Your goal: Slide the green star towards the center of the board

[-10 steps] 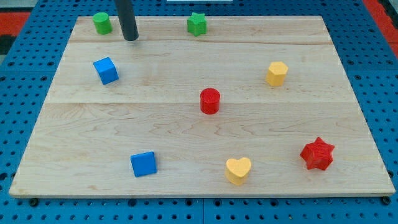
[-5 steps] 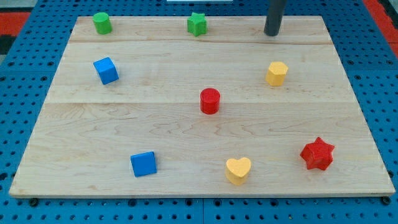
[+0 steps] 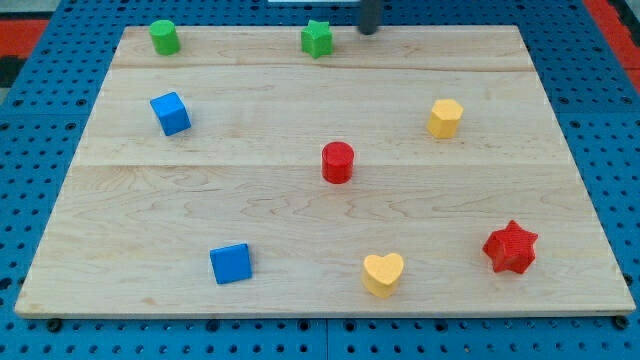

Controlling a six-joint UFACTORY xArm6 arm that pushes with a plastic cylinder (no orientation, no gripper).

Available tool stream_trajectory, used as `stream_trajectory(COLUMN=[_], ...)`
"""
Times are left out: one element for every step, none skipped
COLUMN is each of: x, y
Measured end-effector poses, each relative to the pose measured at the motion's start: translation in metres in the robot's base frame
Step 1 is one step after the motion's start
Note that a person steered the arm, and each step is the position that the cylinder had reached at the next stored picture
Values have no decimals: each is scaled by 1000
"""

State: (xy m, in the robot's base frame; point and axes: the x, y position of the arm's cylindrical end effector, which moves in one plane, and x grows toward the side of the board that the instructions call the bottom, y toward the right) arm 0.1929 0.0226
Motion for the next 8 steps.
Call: stream_trajectory(x=[0, 18, 40, 29, 30, 80, 145, 156], y=[-56, -38, -93, -100, -120, -123, -73, -28])
